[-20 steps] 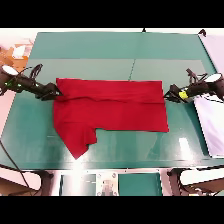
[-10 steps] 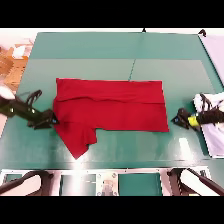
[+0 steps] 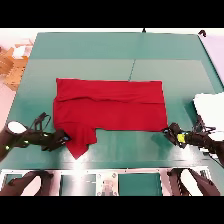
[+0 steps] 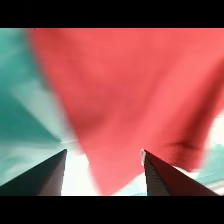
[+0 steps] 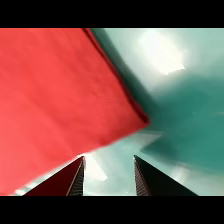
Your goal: Fold the shirts.
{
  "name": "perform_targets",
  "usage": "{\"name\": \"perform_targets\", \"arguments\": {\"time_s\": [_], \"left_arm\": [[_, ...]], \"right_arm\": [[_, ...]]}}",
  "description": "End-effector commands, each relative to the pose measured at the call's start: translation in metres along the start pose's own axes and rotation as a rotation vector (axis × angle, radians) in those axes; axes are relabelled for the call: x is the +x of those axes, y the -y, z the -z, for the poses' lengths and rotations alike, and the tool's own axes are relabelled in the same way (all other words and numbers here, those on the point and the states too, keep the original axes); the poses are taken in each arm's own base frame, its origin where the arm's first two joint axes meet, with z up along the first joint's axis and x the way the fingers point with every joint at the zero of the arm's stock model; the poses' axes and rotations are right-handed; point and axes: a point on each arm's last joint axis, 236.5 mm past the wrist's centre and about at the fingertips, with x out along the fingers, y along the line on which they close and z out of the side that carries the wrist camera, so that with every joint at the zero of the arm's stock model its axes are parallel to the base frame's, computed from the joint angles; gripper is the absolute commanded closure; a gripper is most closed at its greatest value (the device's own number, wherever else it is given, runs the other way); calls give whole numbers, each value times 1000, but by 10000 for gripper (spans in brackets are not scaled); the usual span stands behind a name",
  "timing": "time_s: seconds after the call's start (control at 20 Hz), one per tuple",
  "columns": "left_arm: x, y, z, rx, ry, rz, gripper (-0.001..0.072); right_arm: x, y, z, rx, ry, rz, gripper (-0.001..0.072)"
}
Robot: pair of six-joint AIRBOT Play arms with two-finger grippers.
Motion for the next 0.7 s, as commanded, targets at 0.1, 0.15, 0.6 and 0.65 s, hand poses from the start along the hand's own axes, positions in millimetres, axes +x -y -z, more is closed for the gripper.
{"name": "perform_targets", "arguments": {"time_s": [0.1, 0.15, 0.6, 0.65], "left_arm": [[20, 12, -34, -41, 219, 43, 465], [18, 15, -40, -43, 245, 53, 668], [9, 23, -31, 75, 168, 25, 683], [4, 22, -28, 123, 139, -7, 683]], "right_arm": [[13, -4, -12, 125, 110, -89, 339], [14, -8, -14, 127, 124, -101, 339], [45, -19, -6, 103, 111, -79, 695], [43, -23, -5, 58, 104, -86, 697]]}}
